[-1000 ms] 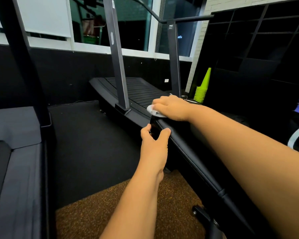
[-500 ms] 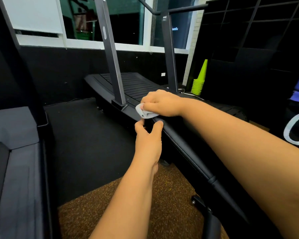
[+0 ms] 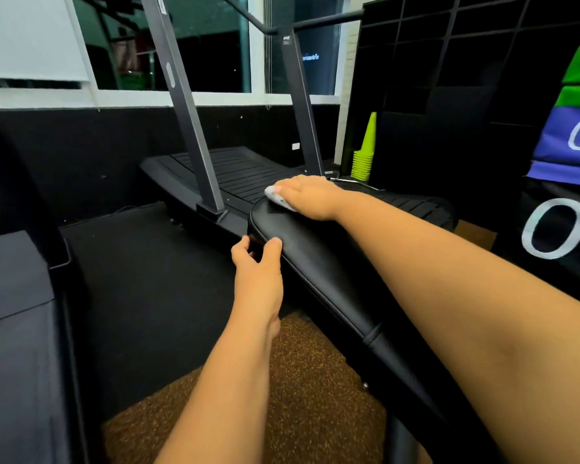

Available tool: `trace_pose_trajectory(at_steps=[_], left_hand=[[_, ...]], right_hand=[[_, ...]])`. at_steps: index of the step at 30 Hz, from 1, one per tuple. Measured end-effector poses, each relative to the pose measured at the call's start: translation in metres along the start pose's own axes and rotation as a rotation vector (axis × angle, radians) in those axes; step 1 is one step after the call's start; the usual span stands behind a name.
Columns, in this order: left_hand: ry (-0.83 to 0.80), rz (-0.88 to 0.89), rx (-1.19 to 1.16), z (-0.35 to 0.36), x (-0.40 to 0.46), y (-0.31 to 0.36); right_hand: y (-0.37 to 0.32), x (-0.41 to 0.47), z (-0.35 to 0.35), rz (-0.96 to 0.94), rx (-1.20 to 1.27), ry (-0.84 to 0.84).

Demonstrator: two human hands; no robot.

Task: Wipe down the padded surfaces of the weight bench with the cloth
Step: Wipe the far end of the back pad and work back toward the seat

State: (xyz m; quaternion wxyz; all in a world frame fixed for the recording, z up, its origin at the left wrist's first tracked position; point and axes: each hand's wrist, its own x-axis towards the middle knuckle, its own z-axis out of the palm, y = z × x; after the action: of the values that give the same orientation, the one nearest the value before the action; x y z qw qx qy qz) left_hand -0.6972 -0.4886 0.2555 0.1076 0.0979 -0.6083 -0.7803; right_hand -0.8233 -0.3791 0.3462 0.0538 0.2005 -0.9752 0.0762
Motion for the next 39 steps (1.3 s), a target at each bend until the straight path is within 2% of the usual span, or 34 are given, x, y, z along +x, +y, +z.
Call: trace_pose_trajectory(at_steps=[4,7,10,12,14,17,19,22,27,30,33,36,39], left_hand=[[-0.013,0.005,0.008,0.000,0.002,0.000],[-0.006,-0.002,0.004,0.001,0.004,-0.003],[-0.008,-0.015,-0.014,-0.001,0.007,-0.005],[-0.028,-0.028,-0.037,-0.004,0.009,-0.006],[-0.045,-0.044,-0.051,-0.006,0.009,-0.006],[-0.063,-0.061,-0.060,-0.005,0.009,-0.003],[-0.073,-0.080,-0.062,-0.004,0.008,0.000],[-0.093,-0.107,-0.076,-0.005,0.008,0.004],[-0.127,-0.144,-0.077,-0.012,0.005,0.008],[-0.115,-0.140,-0.069,-0.013,0.007,0.008],[-0.102,-0.135,-0.075,-0.010,0.007,0.007],[-0.079,-0.125,-0.089,-0.008,0.006,0.009],[-0.045,-0.087,-0.062,-0.005,0.000,0.012]], right_hand=[[0.009,-0.014,-0.006,0.172,-0.095,0.037],[-0.007,-0.031,0.005,0.080,-0.100,0.002],[-0.002,-0.062,0.019,-0.043,-0.004,-0.013],[0.011,-0.092,0.019,-0.046,0.030,-0.012],[0.039,-0.111,0.012,0.040,0.021,0.033],[0.076,-0.123,0.003,0.344,0.090,0.033],[0.072,-0.124,0.005,0.407,0.036,0.004],[0.031,-0.125,0.014,0.260,-0.062,-0.063],[-0.010,-0.169,0.020,0.023,0.054,-0.088],[0.022,-0.172,0.021,0.100,0.040,-0.075],[0.053,-0.162,0.016,0.321,-0.007,-0.092],[0.049,-0.153,0.011,0.458,-0.017,-0.053],[0.010,-0.153,0.011,0.344,-0.038,-0.076]])
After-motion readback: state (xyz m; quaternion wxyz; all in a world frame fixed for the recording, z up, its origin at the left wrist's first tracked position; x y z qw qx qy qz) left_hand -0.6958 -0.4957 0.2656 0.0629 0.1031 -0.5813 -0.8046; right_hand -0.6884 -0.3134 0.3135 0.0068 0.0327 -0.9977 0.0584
